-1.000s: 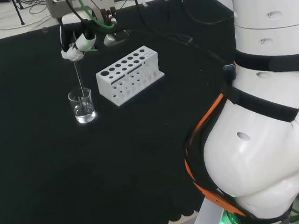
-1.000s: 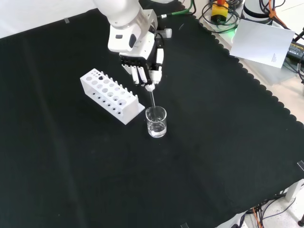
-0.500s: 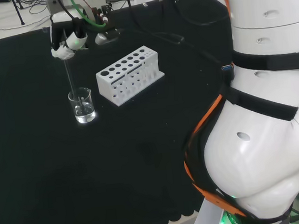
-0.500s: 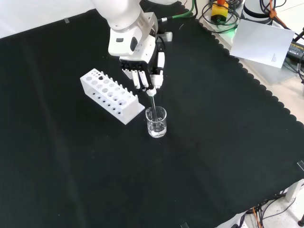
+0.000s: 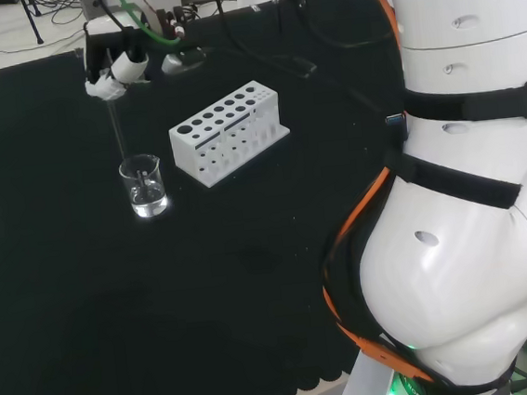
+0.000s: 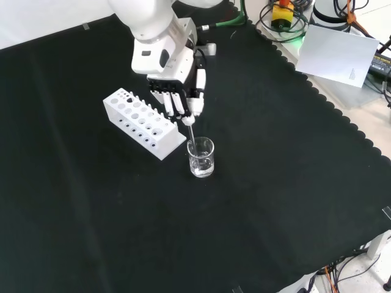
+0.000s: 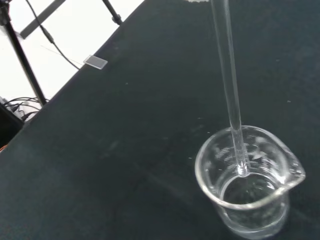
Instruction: Stir in the beaker to the left of the white test tube rack with the glass rod.
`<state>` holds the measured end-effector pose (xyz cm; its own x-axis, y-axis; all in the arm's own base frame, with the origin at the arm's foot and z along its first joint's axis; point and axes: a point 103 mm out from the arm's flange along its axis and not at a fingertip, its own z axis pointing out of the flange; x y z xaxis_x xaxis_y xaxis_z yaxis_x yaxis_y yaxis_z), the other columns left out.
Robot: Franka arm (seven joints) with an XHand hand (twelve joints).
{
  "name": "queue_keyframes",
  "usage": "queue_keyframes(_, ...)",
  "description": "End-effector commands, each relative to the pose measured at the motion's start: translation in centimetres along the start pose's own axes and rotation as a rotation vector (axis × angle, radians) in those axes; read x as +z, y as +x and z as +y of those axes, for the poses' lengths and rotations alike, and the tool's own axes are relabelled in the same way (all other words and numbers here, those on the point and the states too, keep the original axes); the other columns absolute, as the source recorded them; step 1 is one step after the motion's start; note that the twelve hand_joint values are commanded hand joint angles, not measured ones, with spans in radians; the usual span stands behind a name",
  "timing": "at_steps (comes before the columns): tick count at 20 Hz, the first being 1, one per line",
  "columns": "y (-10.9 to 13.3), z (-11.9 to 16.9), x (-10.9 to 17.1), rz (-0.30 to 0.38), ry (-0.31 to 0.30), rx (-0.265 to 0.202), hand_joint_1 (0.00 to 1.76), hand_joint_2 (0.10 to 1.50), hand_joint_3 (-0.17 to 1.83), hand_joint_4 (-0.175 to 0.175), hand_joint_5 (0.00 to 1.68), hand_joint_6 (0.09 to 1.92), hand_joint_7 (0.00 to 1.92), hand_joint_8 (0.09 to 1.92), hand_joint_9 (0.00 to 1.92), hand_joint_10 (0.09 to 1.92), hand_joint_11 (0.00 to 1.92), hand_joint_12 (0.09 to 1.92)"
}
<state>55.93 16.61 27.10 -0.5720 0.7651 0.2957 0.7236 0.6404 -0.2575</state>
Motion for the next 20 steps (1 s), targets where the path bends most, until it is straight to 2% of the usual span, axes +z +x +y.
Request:
queue_keyframes(1, -1.8, -1.8, -0.2, 0.008, -0.007, 0.037, 1.3, 1.14, -0.17, -0.175, 1.36, 0.09, 1.02, 1.27, 1.6, 1.06, 1.58, 0.96)
queue_keyframes(8, -1.5, -3.0, 0.2, 0.009, -0.005, 0.037, 1.3, 1.14, -0.17, -0.175, 1.36, 0.09, 1.02, 1.27, 1.6, 1.06, 1.58, 0.96)
queue_keyframes(14, 0.0, -2.9, 1.2, 0.023, 0.0, 0.017, 1.3, 1.14, -0.17, -0.175, 1.36, 0.09, 1.02, 1.27, 1.6, 1.06, 1.58, 0.96)
queue_keyframes(20, 0.3, -2.6, 1.3, 0.02, -0.003, 0.016, 1.3, 1.14, -0.17, -0.175, 1.36, 0.09, 1.02, 1.27, 1.6, 1.05, 1.58, 0.96)
